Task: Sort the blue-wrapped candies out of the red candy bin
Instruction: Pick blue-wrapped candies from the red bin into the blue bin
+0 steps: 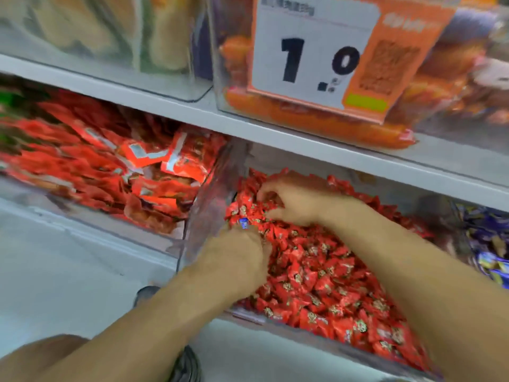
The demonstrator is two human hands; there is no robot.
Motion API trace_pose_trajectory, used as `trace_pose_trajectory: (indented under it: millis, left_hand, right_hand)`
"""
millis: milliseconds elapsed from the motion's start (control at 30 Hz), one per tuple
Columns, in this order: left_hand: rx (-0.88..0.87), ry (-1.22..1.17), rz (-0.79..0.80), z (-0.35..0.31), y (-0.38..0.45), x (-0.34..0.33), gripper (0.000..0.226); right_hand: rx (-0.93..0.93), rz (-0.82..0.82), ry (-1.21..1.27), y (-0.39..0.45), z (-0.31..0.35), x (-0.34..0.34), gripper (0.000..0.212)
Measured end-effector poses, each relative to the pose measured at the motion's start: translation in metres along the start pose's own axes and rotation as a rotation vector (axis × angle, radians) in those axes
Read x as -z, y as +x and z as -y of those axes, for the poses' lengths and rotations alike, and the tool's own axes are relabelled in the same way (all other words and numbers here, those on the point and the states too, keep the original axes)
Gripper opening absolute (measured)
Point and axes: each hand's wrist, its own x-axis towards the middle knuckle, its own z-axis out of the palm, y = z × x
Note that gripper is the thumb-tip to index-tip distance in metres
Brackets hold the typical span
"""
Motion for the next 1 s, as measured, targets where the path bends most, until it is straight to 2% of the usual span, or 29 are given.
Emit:
trace_pose_trajectory:
  millis: [67,133,200,267,400,500,633,733,833,933,1000]
  left_hand:
    - [0.077,-0.093,-0.096,0.003,0.008,0.001,0.041]
    - [0.169,-0.226,-0.114,0.001,0.015,-0.002,0.062]
    - [0.2,-0.277,-0.1,-0.001,0.023,-0.009,0.083]
    - [0.218,-0.328,-0.089,-0.005,0.031,-0.01,0.095]
    - [0.331,-0.498,0.018,-0.008,0.045,-0.005,0.113]
    - [0.364,-0.654,0.029,-0.006,0.052,-0.004,0.118]
    - [0.325,-0.784,0.088,0.003,0.05,-0.013,0.127]
    - [0.313,-0.877,0.069,0.012,0.045,-0.022,0.118]
    - [0.359,-0.889,0.03,0.015,0.041,-0.026,0.093]
    - [0.341,-0.945,0.013,0.011,0.048,-0.03,0.111]
    - [0.361,-0.995,-0.016,0.008,0.051,-0.029,0.117]
  right_hand:
    - [-0.002,0.093,-0.04,0.009,0.0,-0.003,0.077]
    - [0.004,0.144,-0.049,0.012,-0.001,-0.004,0.105]
    - [-0.028,0.191,-0.068,0.014,-0.001,-0.002,0.122]
    - [-0.067,0.232,-0.071,0.018,-0.003,-0.002,0.13]
    - [-0.095,0.246,0.104,0.021,-0.008,-0.016,0.136]
    - [-0.105,0.225,0.235,0.019,-0.01,-0.026,0.139]
    - [-0.052,0.315,0.296,0.019,-0.016,0.006,0.125]
    - [0.046,0.176,0.346,0.027,-0.015,0.029,0.115]
    - [0.063,0.241,0.108,0.044,-0.004,0.029,0.118]
    - [0.01,0.319,-0.067,0.059,0.009,0.018,0.119]
    - [0.008,0.344,-0.053,0.063,0.01,0.013,0.114]
